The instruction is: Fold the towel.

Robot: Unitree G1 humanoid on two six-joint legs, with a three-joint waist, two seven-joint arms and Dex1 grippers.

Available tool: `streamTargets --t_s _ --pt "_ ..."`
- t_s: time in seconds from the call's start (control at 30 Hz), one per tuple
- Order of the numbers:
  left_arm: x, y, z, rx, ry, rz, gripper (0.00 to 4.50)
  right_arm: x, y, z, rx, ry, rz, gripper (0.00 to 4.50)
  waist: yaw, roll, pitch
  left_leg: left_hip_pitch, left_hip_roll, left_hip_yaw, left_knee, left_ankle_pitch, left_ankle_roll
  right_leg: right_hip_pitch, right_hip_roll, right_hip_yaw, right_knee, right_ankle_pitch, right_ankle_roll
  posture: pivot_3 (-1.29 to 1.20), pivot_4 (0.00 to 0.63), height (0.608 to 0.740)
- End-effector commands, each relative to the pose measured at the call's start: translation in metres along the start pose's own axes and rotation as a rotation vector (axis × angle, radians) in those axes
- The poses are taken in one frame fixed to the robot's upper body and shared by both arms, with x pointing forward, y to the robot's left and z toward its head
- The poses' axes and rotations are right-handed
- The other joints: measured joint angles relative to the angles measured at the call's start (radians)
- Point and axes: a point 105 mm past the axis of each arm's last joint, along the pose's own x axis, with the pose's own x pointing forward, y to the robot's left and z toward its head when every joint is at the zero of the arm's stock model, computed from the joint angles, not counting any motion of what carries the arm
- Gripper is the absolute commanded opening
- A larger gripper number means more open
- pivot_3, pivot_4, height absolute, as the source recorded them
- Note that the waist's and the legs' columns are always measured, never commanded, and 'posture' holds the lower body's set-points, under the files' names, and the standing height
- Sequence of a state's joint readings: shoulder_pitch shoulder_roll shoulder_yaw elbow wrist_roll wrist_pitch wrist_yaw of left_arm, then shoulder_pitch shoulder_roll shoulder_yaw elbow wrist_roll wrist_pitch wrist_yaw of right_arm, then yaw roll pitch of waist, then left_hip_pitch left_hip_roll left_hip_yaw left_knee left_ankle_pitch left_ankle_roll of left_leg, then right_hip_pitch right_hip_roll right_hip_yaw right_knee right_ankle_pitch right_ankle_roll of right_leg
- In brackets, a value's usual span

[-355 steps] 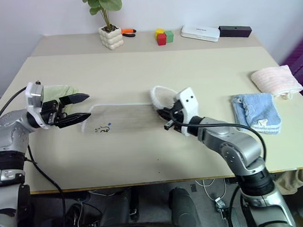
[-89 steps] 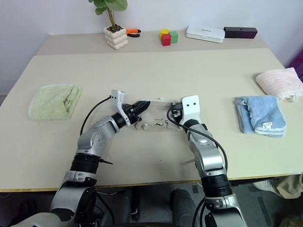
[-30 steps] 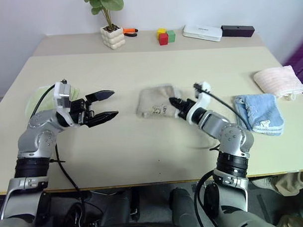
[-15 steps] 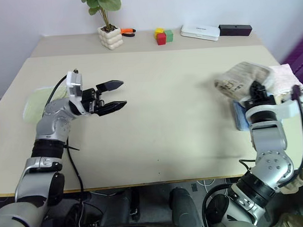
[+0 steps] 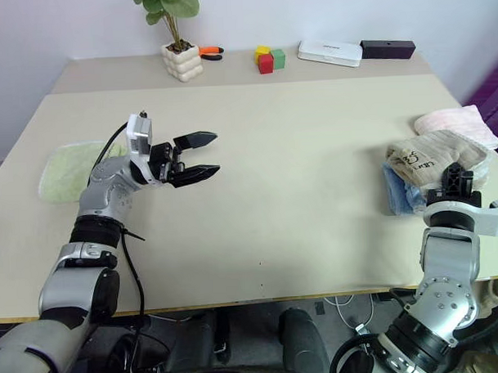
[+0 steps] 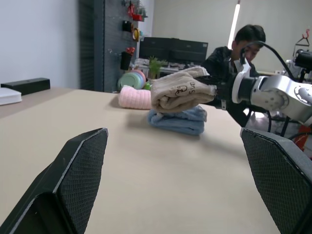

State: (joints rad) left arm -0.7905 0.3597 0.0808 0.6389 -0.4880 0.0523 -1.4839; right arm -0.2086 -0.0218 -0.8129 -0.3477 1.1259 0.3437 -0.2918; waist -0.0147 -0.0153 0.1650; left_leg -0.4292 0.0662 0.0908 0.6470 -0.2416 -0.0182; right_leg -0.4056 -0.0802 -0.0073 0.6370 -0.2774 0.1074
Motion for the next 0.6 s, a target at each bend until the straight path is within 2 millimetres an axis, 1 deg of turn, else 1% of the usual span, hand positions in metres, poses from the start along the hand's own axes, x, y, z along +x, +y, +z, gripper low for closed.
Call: streamTargets --t_s 0.03,0.17,0.27,0.37,0.5,0.57,0.6 --pt "0.004 -0.002 0.01 0.04 -0.007 -0.024 4.5 -0.001 -0.005 -0.007 0.032 -0.019 -0.016 0.04 0.0 0.0 0.0 0.0 0.0 0.0 0.0 0.0 0.0 0.0 0.0 0.0 0.0 0.0 0.0 0.0 0.15 0.735" --pt "0.0 0.0 0.012 0.044 -0.004 -0.009 4.5 -0.004 -0.028 -0.015 0.019 0.002 -0.096 0.04 0.001 0.0 0.0 0.0 0.0 0.0 0.0 0.0 0.0 0.0 0.0 0.0 0.0 0.0 0.0 0.0 0.15 0.735" --pt "-0.002 -0.001 0.012 0.04 -0.007 -0.002 4.5 -0.003 -0.038 -0.015 0.008 0.006 -0.13 0.04 0.0 0.0 0.0 0.0 0.0 0.0 0.0 0.0 0.0 0.0 0.0 0.0 0.0 0.0 0.0 0.0 0.15 0.735" --pt "-0.002 -0.002 0.011 0.041 -0.007 0.006 4.5 0.0 -0.05 -0.015 -0.038 0.01 -0.188 0.04 0.0 0.0 0.0 0.0 0.0 0.0 0.0 0.0 0.0 0.0 0.0 0.0 0.001 0.0 0.0 0.0 0.15 0.735" --pt "-0.002 -0.002 0.011 0.036 -0.014 0.015 4.5 0.003 -0.04 -0.012 -0.053 0.008 -0.147 0.04 0.0 0.0 0.0 0.0 0.0 0.0 0.001 0.0 0.0 0.0 0.0 0.0 0.001 0.0 0.0 0.0 0.15 0.735" --pt "-0.002 -0.003 0.011 0.035 -0.015 0.016 4.5 0.004 -0.038 -0.011 -0.067 0.006 -0.141 0.04 0.0 0.0 0.0 0.0 0.0 0.0 0.001 0.0 0.0 0.0 0.0 0.0 0.001 0.0 0.0 0.0 0.15 0.735" --pt "-0.002 -0.003 0.01 0.035 -0.015 0.016 4.5 0.003 -0.039 -0.011 -0.087 0.011 -0.148 0.75 0.0 0.0 0.0 0.0 0.0 0.0 0.001 0.0 0.0 0.0 0.0 0.0 0.001 0.0 0.0 0.0 0.15 0.735"
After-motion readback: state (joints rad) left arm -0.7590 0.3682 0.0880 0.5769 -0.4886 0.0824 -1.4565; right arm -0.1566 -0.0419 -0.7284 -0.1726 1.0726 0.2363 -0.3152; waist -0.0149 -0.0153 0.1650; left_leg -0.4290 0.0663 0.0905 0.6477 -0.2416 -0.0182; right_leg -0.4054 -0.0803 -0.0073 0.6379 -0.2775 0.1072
